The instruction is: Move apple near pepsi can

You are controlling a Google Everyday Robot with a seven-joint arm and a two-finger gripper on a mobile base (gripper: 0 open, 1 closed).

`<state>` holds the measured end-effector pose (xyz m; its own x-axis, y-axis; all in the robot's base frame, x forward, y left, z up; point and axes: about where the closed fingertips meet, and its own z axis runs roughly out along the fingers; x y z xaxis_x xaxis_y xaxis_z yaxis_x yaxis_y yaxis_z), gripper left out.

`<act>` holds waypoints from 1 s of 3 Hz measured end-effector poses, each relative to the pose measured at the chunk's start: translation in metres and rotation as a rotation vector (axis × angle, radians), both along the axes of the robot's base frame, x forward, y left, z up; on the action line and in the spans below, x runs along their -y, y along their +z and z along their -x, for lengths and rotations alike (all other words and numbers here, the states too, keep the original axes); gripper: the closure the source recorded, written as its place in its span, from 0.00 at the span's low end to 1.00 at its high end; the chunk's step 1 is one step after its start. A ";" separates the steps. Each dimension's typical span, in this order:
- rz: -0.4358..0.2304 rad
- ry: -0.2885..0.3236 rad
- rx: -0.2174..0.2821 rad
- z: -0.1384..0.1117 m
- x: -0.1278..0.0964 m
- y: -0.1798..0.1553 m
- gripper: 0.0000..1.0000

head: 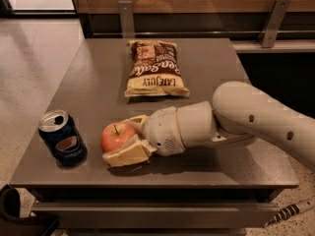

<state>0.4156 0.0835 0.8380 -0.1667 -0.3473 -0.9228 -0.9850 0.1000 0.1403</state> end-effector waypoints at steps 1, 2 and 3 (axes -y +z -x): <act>0.001 0.004 0.001 0.001 -0.002 0.000 0.05; 0.002 0.006 0.002 0.002 -0.003 0.001 0.00; 0.002 0.006 0.002 0.002 -0.003 0.001 0.00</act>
Offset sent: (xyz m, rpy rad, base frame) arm -0.0010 0.0016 0.0005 -0.0013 -0.0014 0.0036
